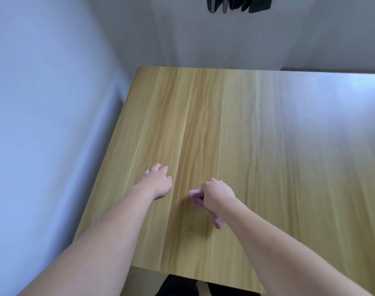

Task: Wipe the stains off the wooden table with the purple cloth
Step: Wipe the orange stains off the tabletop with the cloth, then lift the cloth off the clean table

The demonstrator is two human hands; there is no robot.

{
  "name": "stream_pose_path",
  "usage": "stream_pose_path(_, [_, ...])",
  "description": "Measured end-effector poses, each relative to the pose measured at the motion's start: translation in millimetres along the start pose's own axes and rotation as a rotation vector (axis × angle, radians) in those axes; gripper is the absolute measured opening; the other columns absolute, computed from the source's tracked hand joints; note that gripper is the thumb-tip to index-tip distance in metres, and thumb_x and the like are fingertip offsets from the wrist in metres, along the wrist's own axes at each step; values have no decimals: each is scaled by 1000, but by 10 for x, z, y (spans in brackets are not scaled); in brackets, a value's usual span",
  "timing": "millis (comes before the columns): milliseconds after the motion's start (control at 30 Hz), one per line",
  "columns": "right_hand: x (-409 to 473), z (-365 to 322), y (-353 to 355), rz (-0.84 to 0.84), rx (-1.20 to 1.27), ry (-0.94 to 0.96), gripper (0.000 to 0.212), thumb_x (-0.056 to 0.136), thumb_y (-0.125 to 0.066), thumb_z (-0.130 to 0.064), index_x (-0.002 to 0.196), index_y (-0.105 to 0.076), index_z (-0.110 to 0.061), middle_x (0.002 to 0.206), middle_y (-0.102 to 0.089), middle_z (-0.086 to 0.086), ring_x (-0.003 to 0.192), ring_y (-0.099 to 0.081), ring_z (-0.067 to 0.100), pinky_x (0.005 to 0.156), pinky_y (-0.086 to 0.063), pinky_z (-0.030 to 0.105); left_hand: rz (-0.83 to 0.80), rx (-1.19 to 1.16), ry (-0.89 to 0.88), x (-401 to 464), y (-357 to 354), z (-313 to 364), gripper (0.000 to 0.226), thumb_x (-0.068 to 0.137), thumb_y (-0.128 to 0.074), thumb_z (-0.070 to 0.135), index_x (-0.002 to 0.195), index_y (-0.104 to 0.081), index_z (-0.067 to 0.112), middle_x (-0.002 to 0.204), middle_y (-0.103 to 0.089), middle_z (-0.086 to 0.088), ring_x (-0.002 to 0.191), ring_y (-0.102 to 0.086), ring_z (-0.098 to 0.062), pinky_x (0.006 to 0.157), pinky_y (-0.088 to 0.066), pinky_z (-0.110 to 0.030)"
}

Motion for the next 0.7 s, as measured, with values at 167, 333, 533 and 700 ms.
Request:
stream_pose_path(167, [-525,219,406,-28,194,-118,18,78,-48,-11,81,-65,-16,66,-55,-15,62,-54,10,49,-38,22,-24,64,-98,-384,106,235,56,97,-26,31,151,-18,23,161,-4,4,146,-8,-25,117,-16,-44])
stream_pose_path(333, [-958,368,772,112,188,-107,20,79,-51,-17,89,-69,-17,87,-66,2,78,-61,22,64,-50,29,-13,78,-175,-795,270,611,56,96,-27,28,151,-20,21,160,-9,2,144,-18,-25,115,-23,-43])
stream_pose_path(533, [-1566,889,1017,243,221,-107,24,79,-51,-17,94,-70,-17,91,-67,4,86,-63,25,71,-54,33,18,155,-234,-1288,154,1174,59,92,-27,28,151,-20,22,160,-12,1,143,-24,-25,114,-25,-43])
stream_pose_path(700, [-2168,1814,992,278,265,-162,22,80,-54,-21,93,-72,-21,91,-68,2,85,-63,23,69,-53,29,24,172,-286,-1775,-233,1984,58,92,-28,25,149,-24,18,158,-19,-4,141,-29,-24,113,-27,-40])
Point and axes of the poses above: each hand's wrist, its own x-axis towards the middle knuckle, its own y-axis out of the back of the hand, z = x × y, the point moved 8 cm from there along x, towards the middle knuckle
